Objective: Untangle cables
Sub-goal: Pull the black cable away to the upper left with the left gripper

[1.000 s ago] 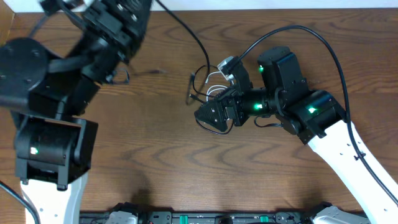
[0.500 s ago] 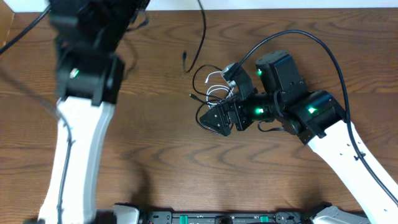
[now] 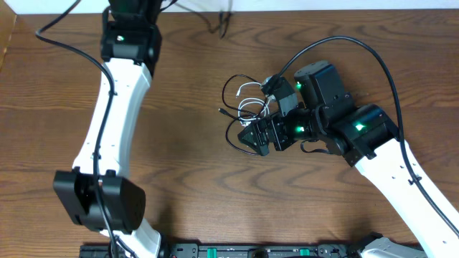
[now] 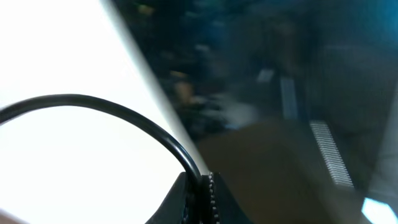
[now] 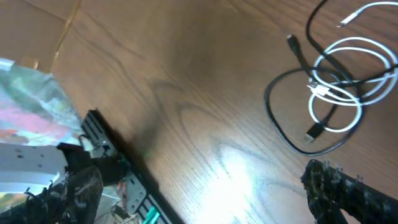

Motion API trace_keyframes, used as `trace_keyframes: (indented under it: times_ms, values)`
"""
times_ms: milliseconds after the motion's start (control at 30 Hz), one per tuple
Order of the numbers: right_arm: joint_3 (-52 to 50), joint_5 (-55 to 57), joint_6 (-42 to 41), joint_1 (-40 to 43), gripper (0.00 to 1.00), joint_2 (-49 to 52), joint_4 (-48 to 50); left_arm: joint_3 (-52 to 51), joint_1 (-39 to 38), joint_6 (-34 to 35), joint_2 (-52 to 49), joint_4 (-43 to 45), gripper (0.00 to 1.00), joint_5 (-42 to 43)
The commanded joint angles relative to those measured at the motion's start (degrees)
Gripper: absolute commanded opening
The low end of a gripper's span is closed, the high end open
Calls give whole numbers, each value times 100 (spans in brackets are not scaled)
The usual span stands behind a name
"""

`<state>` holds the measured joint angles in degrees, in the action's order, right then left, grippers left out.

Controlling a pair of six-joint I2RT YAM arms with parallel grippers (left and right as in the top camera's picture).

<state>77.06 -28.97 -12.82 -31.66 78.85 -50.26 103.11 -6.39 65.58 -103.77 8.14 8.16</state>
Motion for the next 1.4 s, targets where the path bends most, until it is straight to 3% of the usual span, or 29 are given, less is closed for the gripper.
trace_keyframes:
  times_ms: [0, 133, 233, 267, 300, 333, 367, 400, 433, 467, 667, 900, 1100, 1367]
  values:
    - [-37, 210, 133, 33, 99, -15, -17, 79, 433, -1458, -326, -529, 7, -396]
    - [-63, 210, 133, 31, 99, -9, -79, 79, 887, -2570, -756, -1008, 7, -719]
    - [-92, 212, 133, 28, 99, -2, -221, 79, 1381, -3620, -1106, -1113, 8, -1547]
    - [-98, 212, 131, 28, 99, 0, -293, 79, 1523, -3976, -1182, -1141, 12, -1766]
    - [-103, 212, 131, 28, 99, 2, -354, 79, 1683, -4367, -1250, -1213, 25, -1950]
    - [-109, 229, 131, 28, 99, 2, -431, 79, 1862, -4747, -1329, -1329, 28, -2100]
    - [-116, 334, 129, 24, 99, 2, -542, 79, 2177, -5219, -1443, -1609, 41, -2201]
    - [-116, 385, 131, 22, 99, 2, -575, 79, 2328, -5331, -1493, -1784, 56, -2223]
    - [-116, 431, 129, 15, 99, 2, -588, 79, 2503, -5337, -1543, -2009, 80, -2223]
    - [-116, 479, 129, 11, 99, 2, -586, 76, 2677, -5329, -1587, -2205, 92, -2216]
    - [-116, 487, 129, 7, 99, 2, -459, 48, 3394, -5101, -1683, -3311, 93, -2109]
    - [-116, 483, 125, 7, 99, 2, -483, 7, 3676, -5095, -1683, -3989, 93, 221]
    - [-116, 461, 127, 7, 99, 2, -505, -28, 3399, -5189, -1683, -4166, 88, 1596]
    - [-118, 463, 129, 7, 99, 2, -505, -247, 2527, -6131, -1683, -4706, 88, 1602]
